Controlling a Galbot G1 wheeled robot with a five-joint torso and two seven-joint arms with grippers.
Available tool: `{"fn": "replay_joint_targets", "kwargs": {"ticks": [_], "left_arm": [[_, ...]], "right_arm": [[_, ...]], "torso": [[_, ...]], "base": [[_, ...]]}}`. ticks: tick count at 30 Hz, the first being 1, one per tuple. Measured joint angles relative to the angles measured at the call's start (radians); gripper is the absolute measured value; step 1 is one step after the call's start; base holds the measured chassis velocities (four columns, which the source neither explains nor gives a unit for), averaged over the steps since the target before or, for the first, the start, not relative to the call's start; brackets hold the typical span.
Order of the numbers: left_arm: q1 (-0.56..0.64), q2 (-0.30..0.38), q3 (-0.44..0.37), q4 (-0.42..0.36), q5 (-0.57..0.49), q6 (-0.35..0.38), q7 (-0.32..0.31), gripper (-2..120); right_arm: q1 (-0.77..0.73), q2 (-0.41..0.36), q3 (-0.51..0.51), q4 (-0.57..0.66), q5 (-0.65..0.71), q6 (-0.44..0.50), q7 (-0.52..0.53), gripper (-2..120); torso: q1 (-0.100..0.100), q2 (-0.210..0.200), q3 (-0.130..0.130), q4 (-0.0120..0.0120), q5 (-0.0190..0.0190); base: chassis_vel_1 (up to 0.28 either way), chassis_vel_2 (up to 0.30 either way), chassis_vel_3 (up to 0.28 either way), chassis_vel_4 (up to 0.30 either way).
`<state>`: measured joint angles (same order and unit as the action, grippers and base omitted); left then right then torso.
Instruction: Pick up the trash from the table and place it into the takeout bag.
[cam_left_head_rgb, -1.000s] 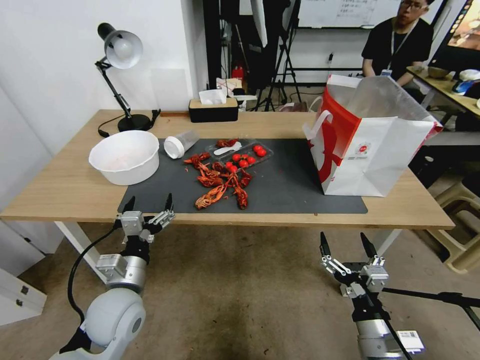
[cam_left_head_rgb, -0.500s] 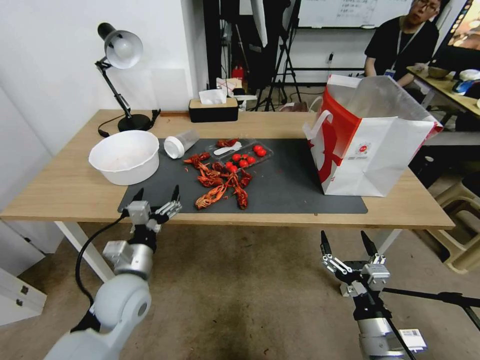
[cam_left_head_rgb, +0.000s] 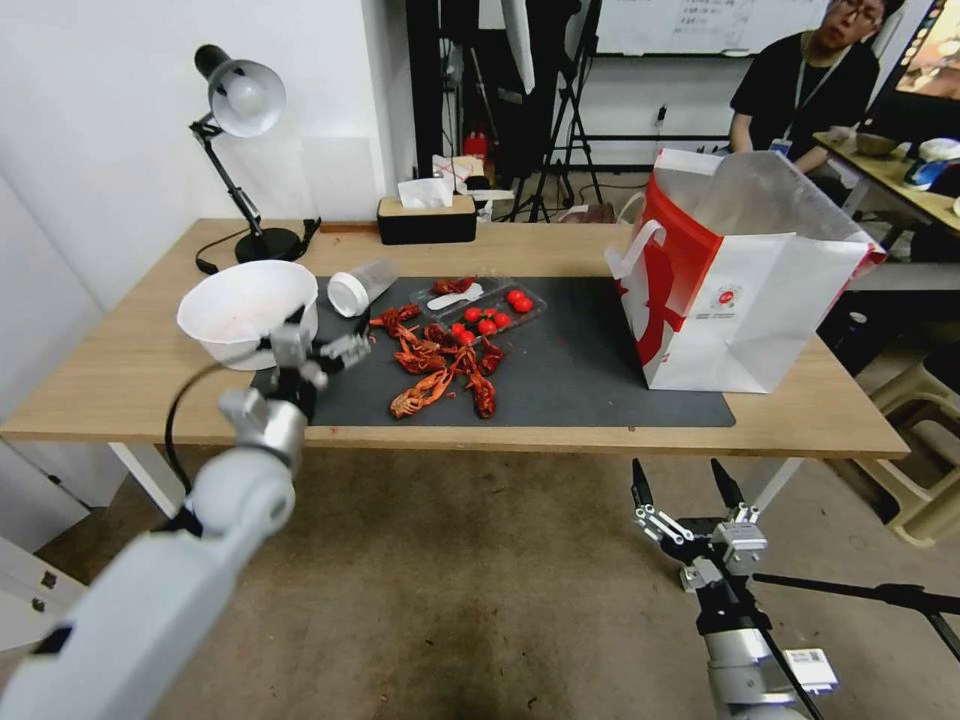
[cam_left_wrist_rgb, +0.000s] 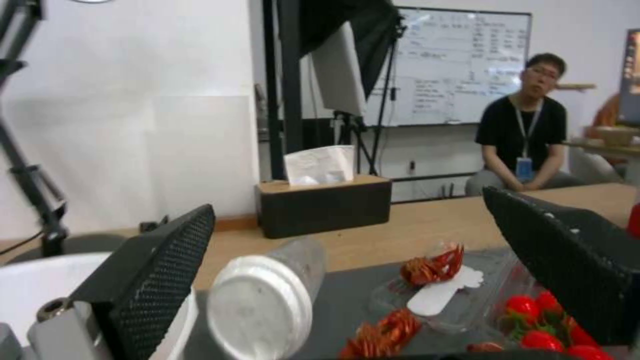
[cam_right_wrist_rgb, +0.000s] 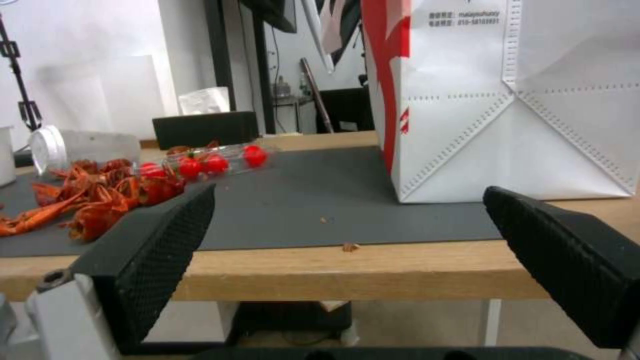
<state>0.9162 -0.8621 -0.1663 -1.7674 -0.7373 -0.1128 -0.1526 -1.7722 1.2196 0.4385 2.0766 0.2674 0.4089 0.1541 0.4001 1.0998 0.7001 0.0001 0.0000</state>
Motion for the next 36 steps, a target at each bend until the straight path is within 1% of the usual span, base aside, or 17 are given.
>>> {"fn": "replay_joint_targets", "kwargs": {"ticks": [1,2,6,10,14,15,17,18,19,22,24,25,26,27,30,31,36], "left_arm": [[-0.056,0.02,0.035,0.038,-0.018,0.003,0.029,100],[-0.056,0.02,0.035,0.038,-0.018,0.003,0.029,100],[-0.252,0.072,0.193,0.152,-0.069,0.015,0.112,100],[-0.306,0.08,0.23,0.182,-0.074,0.023,0.147,100],[-0.454,0.079,0.32,0.269,-0.068,0.086,0.218,100],[-0.454,0.079,0.32,0.269,-0.068,0.086,0.218,100],[-0.516,0.078,0.346,0.315,-0.051,0.151,0.257,100],[-0.558,0.078,0.36,0.337,-0.038,0.22,0.29,100],[-0.558,0.078,0.36,0.337,-0.038,0.22,0.29,100],[-0.644,0.077,0.397,0.375,-0.024,0.332,0.332,100],[-0.671,0.073,0.409,0.386,-0.011,0.362,0.337,100],[-0.688,0.069,0.414,0.391,-0.001,0.393,0.346,100],[-0.712,0.062,0.419,0.399,0.015,0.457,0.365,100],[-0.712,0.062,0.419,0.399,0.015,0.457,0.365,100],[-0.768,0.038,0.43,0.413,0.015,0.673,0.381,100],[-0.786,0.025,0.435,0.427,0.012,0.724,0.38,100],[-0.826,-0.006,0.46,0.468,0.012,0.791,0.377,100]], "right_arm": [[0.002,0.003,-0.002,-0.001,-0.003,-0.004,0.001,100],[0.002,0.003,-0.002,-0.001,-0.003,-0.004,0.001,100],[0.006,0.004,-0.003,-0.003,-0.008,-0.011,0.002,100],[0.007,0.004,-0.002,-0.003,-0.01,-0.014,0.004,100],[0.006,0.009,0.004,-0.004,-0.014,-0.018,0.007,100],[0.006,0.009,0.004,-0.004,-0.014,-0.018,0.007,100],[0.003,0.01,0.009,-0.004,-0.014,-0.018,0.008,100],[0.001,0.01,0.014,-0.005,-0.014,-0.018,0.008,100],[0.001,0.01,0.014,-0.005,-0.014,-0.018,0.008,100],[0.0,0.01,0.02,-0.011,-0.013,-0.018,0.008,100],[0.0,0.01,0.02,-0.012,-0.012,-0.018,0.008,100],[0.0,0.01,0.02,-0.014,-0.012,-0.018,0.008,100],[0.001,0.011,0.02,-0.015,-0.012,-0.018,0.008,100],[0.001,0.011,0.02,-0.015,-0.012,-0.018,0.008,100],[0.003,0.011,0.018,-0.018,-0.012,-0.017,0.008,100],[0.003,0.01,0.018,-0.019,-0.012,-0.017,0.008,100],[0.003,0.008,0.021,-0.021,-0.008,-0.016,0.009,100]], "torso": [[0.0,0.0,0.0,0.0,-0.0004],[0.0,0.0,0.0,0.0,-0.0004],[0.0,0.0,0.0,-0.0002,-0.0003],[0.0,0.0,0.0,-0.0003,0.0001],[0.0,0.0,0.0,-0.0001,0.0004],[0.0,0.0,0.0,-0.0001,0.0004],[0.0,0.0,0.0,-0.0004,-0.0004],[0.0,0.0,0.0,-0.0002,0.0004],[0.0,0.0,0.0,-0.0002,0.0004],[0.0,0.0,0.0,0.0,0.0001],[0.0,0.0,0.0,0.0,0.0],[0.0,0.0,0.0,-0.0001,0.0],[0.0,0.0,0.0,-0.0002,0.0],[0.0,0.0,0.0,-0.0002,0.0],[0.0,0.0,0.0,-0.0001,0.0003],[0.0,0.0,0.0,-0.0001,0.0001],[0.0,0.0,0.0,-0.0002,0.0]], "base": [[0.0,0.0,0.0,0.0],[0.0,0.0,0.0,0.0],[0.0,0.0,0.0,0.0],[0.0,0.0,0.0,0.0],[0.0,0.0,0.0,0.0],[0.0,0.0,0.0,0.0],[0.0,0.0,0.0,0.0],[0.0,0.0,0.0,0.0],[0.0,0.0,0.0,0.0],[0.0,0.0,0.0,0.0],[0.0,0.0,0.0,0.0],[0.0,0.0,0.0,0.0],[0.0,0.0,0.0,0.0],[0.0,0.0,0.0,0.0],[0.0,0.0,0.0,0.0],[0.0,0.0,0.0,0.0],[0.0,0.0,0.0,0.0]]}}
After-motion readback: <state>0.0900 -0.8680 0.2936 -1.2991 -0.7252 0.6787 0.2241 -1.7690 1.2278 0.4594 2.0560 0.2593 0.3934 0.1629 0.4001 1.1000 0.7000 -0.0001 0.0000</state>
